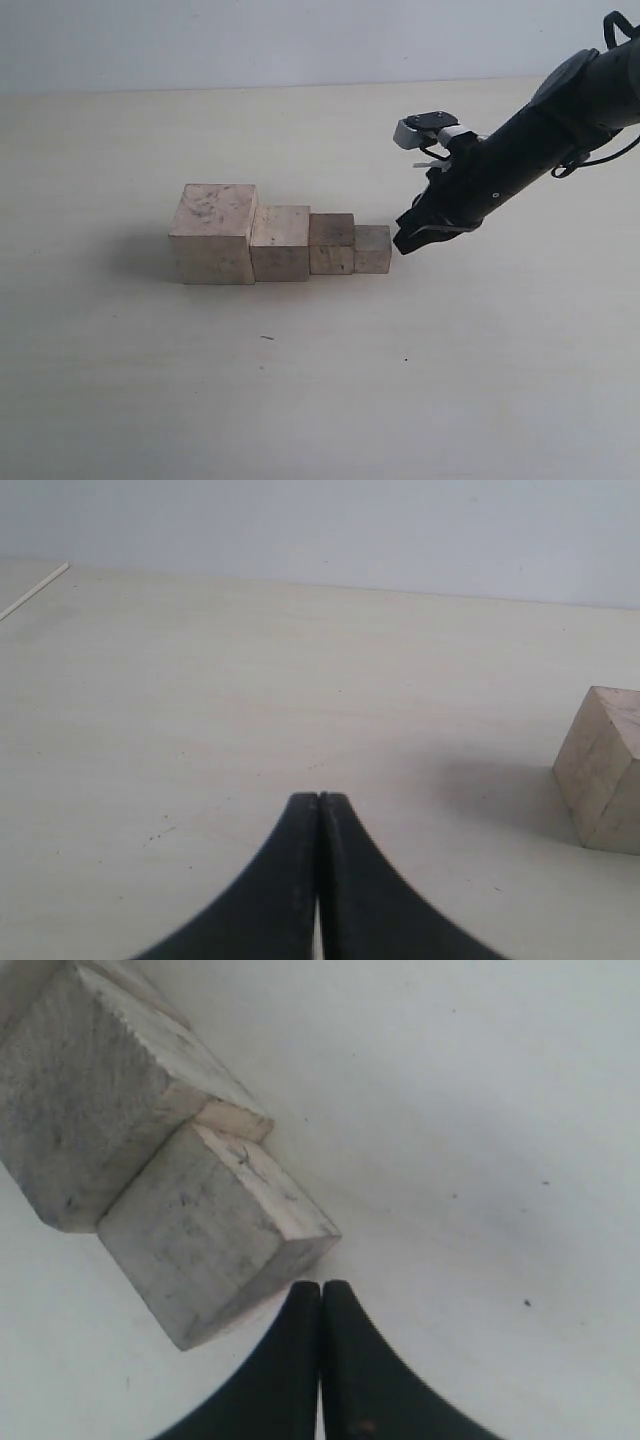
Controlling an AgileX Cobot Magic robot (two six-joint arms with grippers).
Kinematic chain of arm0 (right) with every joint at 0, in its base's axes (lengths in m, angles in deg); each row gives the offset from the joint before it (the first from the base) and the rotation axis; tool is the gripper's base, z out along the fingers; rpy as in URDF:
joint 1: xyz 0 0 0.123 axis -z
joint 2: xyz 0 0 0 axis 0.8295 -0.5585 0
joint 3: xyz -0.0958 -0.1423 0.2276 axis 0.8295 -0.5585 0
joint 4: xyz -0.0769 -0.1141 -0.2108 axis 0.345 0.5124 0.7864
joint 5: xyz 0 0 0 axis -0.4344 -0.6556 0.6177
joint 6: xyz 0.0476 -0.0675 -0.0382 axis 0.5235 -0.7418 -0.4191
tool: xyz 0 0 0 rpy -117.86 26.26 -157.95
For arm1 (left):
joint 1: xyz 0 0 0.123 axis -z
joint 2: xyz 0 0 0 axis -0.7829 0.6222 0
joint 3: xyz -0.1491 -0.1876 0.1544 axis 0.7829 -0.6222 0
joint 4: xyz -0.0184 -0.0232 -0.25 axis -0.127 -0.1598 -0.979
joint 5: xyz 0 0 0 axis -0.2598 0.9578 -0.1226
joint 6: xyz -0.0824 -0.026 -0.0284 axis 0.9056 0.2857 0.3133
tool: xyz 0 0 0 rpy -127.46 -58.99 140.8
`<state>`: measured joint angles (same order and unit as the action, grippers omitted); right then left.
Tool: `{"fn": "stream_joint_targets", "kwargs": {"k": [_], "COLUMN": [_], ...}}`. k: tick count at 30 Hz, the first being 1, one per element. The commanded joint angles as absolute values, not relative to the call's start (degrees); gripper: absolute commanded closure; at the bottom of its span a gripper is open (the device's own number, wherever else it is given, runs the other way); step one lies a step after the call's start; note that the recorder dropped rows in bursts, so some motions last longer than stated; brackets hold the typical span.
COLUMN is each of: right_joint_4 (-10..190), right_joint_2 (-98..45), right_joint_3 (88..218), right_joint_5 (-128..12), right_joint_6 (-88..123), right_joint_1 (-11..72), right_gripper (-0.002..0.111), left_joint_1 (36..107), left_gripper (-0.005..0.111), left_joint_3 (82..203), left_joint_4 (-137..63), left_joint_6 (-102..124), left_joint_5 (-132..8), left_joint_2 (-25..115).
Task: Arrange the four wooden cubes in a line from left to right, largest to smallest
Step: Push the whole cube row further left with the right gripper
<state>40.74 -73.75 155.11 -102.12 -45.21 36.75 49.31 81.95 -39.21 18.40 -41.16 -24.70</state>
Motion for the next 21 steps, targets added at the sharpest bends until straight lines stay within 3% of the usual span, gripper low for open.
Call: {"fn": "stream_joint_targets", "kwargs": {"k": [1, 21], "right_joint_4": [38.77, 32.39], "right_joint_2": [-73.63, -78.57], "right_joint_3": [155.23, 155.23], "right_joint_5": [-103.61, -102.93], "right_joint_6": [-44.91, -47.57], "right_joint_1": [37.06, 37.06], "right_gripper": [0.108, 0.108], "left_joint_1": [49.36, 49.36], "left_gripper": [0.107, 0.107], "left_joint_3": [81.75, 81.75], "left_joint_4": [-39.25, -39.25], "left_joint_6": [18.55, 18.55], "left_joint_5": [-41.9, -41.9], "left_joint_2": [-25.02, -25.02]}}
